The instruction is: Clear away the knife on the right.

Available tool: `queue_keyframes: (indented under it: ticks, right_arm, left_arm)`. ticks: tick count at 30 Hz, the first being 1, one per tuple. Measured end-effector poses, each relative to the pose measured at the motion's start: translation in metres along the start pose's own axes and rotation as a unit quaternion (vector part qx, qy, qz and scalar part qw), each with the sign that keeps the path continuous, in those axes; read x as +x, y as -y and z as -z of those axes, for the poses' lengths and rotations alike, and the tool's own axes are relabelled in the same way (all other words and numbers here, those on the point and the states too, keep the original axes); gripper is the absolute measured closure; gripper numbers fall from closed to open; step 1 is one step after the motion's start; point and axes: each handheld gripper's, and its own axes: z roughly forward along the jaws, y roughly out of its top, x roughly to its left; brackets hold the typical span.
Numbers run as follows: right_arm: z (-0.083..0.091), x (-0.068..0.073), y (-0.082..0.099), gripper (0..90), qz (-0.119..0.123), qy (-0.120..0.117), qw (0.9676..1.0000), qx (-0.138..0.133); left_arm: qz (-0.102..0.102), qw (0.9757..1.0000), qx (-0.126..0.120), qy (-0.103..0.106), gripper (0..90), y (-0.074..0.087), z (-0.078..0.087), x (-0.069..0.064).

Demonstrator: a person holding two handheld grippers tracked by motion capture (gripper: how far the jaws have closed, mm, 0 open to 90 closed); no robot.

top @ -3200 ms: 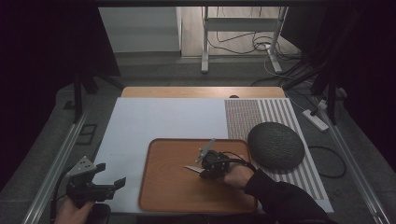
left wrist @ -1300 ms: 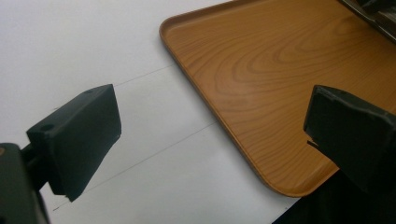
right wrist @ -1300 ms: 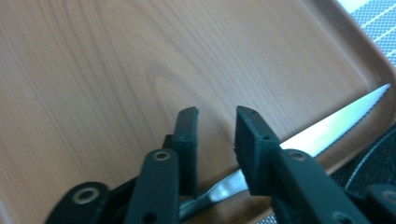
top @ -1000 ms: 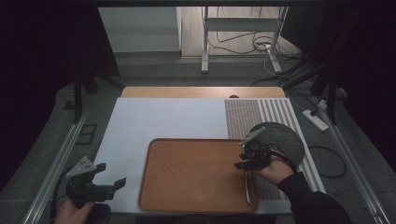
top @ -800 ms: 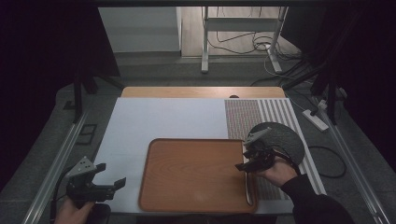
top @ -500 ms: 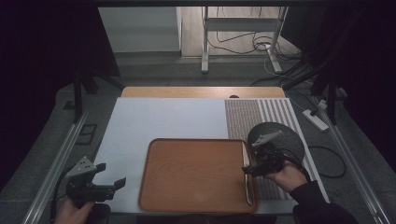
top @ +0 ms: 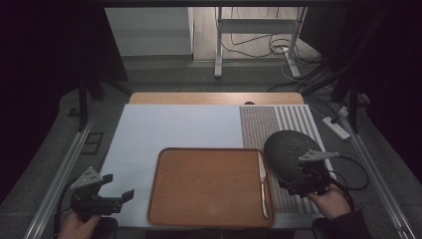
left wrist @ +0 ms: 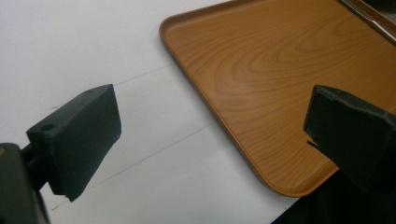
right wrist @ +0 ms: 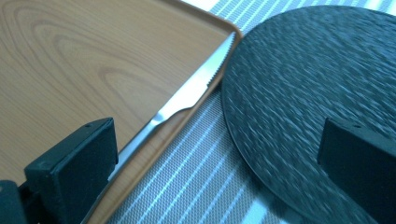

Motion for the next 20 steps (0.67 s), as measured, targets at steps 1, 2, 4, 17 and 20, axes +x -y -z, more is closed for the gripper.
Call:
queue_keyframes:
  ticks: [1,2,4,17,20]
  right_arm:
    - [0.004,-0.001,0.002,0.0,-0.006,-0.001,1.0000,-0.007]
    - [0.007,-0.002,0.005,0.0,-0.007,-0.003,0.9999,-0.014]
    - [0.013,-0.003,0.010,0.0,-0.015,-0.008,0.9996,-0.021]
    - [0.039,0.001,0.022,0.0,-0.029,0.019,0.9977,-0.058]
    - [0.041,0.002,0.023,0.0,-0.029,0.020,0.9977,-0.059]
  left_arm:
    - [0.000,1.0000,0.000,0.000,4.1,0.000,0.000,0.000]
    - [0.000,1.0000,0.000,0.001,4.1,0.000,0.000,0.000]
    - [0.001,1.0000,0.001,0.001,4.1,0.000,0.000,0.000]
    - [0.001,1.0000,0.003,0.000,4.1,0.000,-0.001,0.000]
    - [0.002,1.0000,0.003,0.001,4.1,-0.001,-0.001,0.000]
